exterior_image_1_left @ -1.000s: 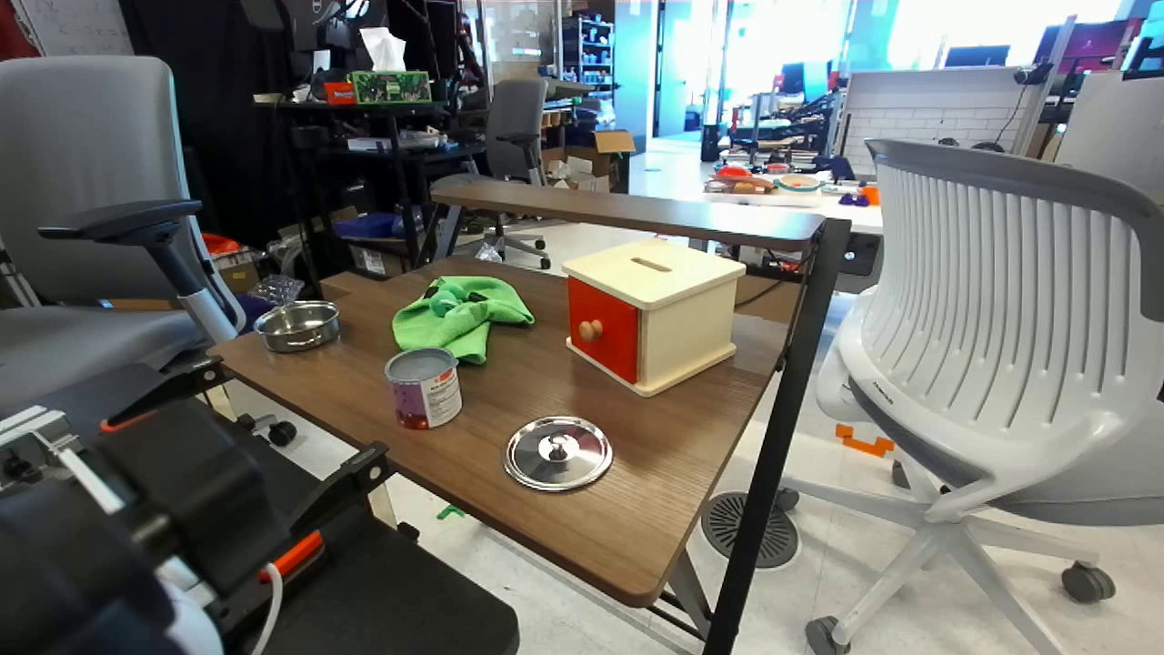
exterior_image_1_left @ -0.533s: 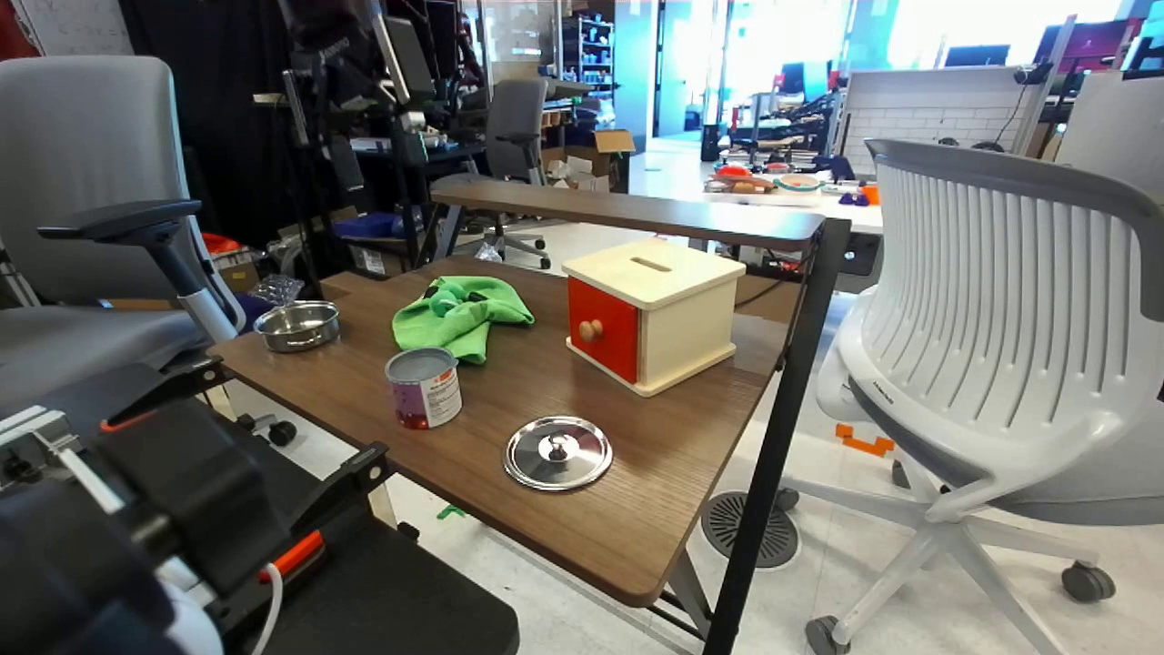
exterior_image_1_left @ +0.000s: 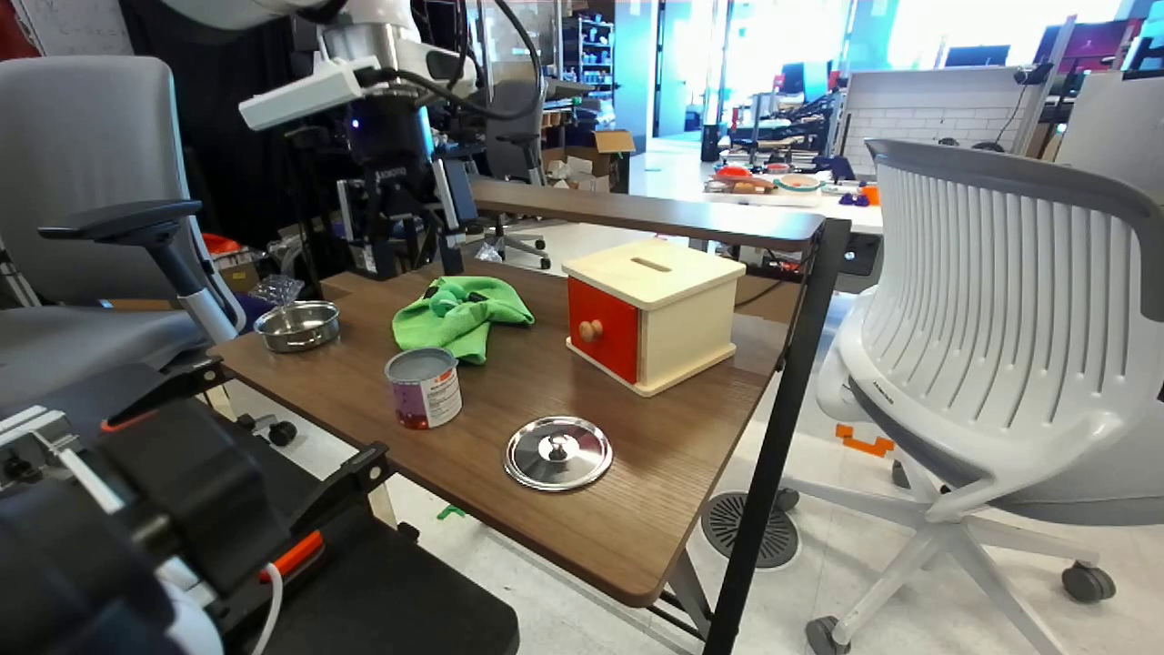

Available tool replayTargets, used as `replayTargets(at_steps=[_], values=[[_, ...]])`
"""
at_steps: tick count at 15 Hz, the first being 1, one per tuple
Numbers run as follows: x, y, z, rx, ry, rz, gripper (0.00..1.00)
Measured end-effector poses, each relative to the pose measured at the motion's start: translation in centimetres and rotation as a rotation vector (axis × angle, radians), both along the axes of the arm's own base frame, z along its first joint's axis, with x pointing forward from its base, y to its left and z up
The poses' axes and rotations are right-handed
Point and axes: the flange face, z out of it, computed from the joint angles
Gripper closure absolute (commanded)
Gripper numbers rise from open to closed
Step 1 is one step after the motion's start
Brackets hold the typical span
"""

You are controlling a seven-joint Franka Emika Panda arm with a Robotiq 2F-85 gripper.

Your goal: Move the cloth

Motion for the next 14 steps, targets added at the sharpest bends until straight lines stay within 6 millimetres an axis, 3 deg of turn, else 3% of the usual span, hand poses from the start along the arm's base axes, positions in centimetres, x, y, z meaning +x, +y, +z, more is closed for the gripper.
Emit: replayTargets(at_steps=[4, 11, 12, 14], values=[[0.3, 1.2, -3.8, -0.024, 0.058, 0.06, 0.0], [2.8, 1.9, -8.1, -0.112, 0.086, 0.179, 0.0], [3.2, 2.1, -8.7, -0.113, 0.089, 0.187, 0.19], [3.8, 2.4, -9.7, -0.114, 0.095, 0.202, 0.34]])
